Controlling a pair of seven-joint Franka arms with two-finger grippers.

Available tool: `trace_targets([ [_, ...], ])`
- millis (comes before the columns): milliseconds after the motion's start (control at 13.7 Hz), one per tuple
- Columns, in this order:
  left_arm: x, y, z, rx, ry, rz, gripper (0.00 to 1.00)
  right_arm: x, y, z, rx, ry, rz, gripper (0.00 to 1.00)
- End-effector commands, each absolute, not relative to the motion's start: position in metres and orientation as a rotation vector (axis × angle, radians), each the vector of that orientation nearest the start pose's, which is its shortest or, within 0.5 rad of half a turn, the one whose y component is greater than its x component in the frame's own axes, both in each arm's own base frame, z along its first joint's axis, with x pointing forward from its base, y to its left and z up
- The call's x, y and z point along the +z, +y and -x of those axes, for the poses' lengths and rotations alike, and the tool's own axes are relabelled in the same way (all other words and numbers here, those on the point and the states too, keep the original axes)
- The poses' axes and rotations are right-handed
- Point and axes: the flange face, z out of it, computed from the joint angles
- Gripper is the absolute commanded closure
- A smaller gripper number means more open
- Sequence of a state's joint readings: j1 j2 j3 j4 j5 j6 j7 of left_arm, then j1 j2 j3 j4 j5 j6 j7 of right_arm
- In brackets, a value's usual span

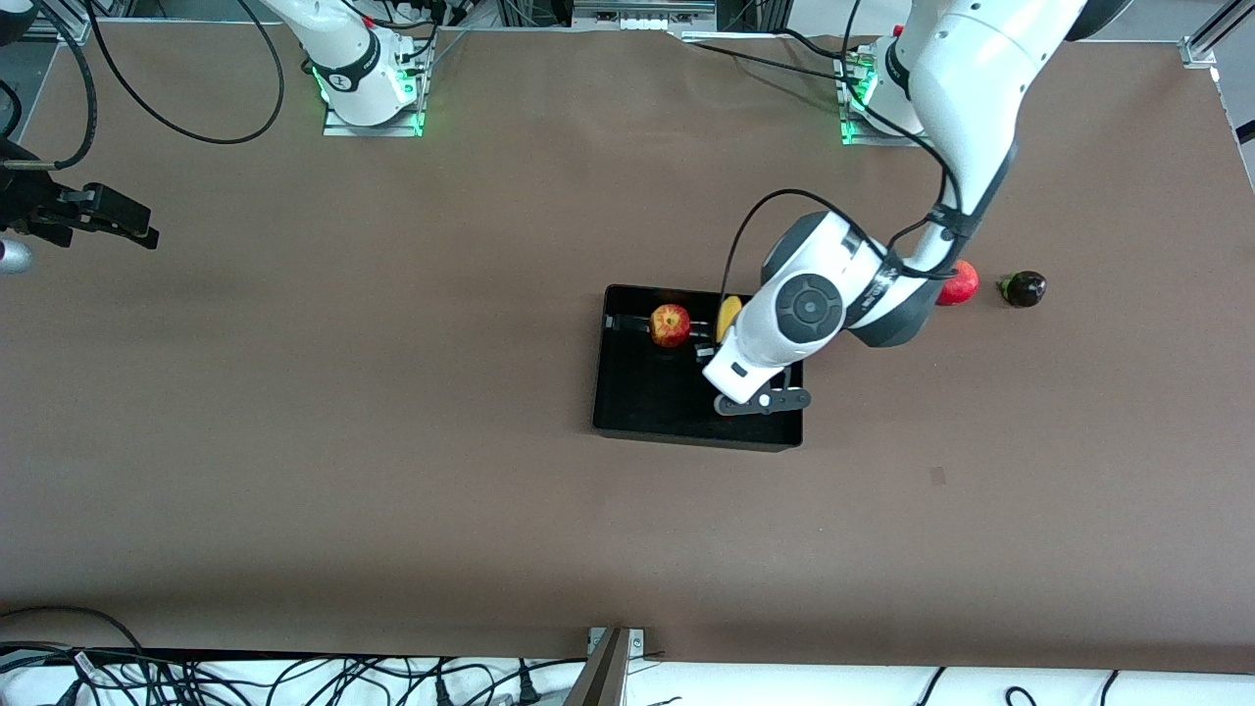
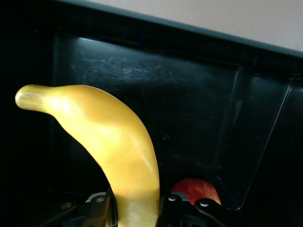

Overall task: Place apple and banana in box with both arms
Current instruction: 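Carry the banana with the left gripper over the box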

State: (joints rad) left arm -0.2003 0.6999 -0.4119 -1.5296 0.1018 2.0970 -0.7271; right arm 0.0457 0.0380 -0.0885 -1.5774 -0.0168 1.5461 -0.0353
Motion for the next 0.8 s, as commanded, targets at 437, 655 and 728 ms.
trace_targets([
  [437, 0.195, -0.375, -0.599, 0.177, -0.259, 3.159, 0.99, 0.602, -0.022, -0.562, 0.113, -0.005, 3.142, 0.00],
  [655, 0.185, -0.374, -0.597, 0.195, -0.257, 3.152, 0.81, 0.602, -0.022, -0.562, 0.113, -0.002, 3.143, 0.00],
  [728, 0.185, -0.374, -0.597, 0.196, -0.259, 3.152, 0.66, 0.602, -0.022, -0.562, 0.113, -0.002, 3.143, 0.00],
])
